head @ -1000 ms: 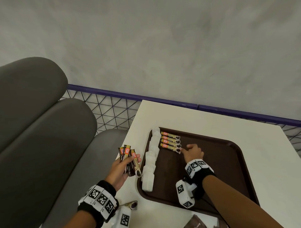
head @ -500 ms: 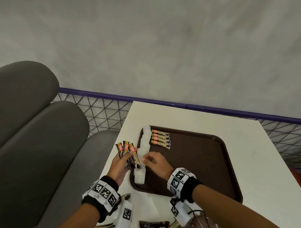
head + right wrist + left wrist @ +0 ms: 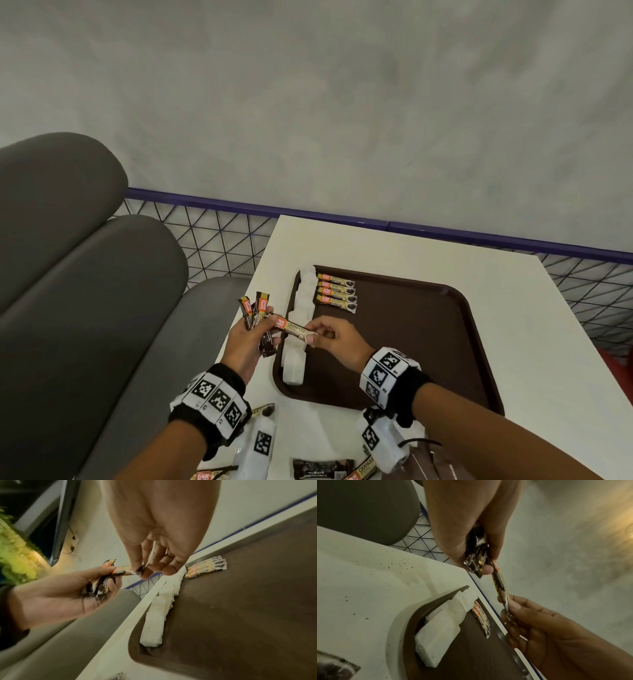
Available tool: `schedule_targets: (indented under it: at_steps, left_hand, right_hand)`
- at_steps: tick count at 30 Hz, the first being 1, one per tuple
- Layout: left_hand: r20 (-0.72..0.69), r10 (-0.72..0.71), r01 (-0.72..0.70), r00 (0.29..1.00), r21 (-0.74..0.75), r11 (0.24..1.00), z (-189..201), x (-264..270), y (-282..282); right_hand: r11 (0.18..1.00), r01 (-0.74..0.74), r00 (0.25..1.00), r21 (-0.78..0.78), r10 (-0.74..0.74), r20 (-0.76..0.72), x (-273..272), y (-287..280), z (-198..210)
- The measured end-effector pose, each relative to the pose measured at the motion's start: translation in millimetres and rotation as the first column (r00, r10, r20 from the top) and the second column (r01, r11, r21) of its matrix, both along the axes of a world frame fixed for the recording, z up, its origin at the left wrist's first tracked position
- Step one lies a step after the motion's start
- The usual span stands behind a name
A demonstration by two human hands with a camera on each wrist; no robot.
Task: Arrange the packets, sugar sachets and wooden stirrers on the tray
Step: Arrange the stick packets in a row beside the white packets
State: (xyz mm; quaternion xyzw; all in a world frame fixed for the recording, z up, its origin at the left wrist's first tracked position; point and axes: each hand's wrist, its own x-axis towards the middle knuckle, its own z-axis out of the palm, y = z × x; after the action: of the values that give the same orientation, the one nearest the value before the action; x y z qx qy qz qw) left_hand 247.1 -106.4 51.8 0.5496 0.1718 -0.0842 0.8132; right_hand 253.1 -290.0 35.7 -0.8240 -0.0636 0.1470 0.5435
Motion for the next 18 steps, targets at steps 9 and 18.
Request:
schedule_targets:
  at_steps: [9, 18]
  left_hand:
    - [-0.055, -0.021, 0.018, 0.998, -0.064, 0.998, -12.6, -1.8, -0.5]
    - [-0.061, -0.054, 0.049, 0.997, -0.093, 0.994, -22.1, 2.2, 11.6]
  right_hand:
    - [0.857, 0.453, 0.89, 0.247, -0.418, -0.181, 3.2, -31.4, -4.3]
    - [0.759, 0.647, 0.738, -0.075, -0.648, -0.188, 43.0, -60.9, -38.5]
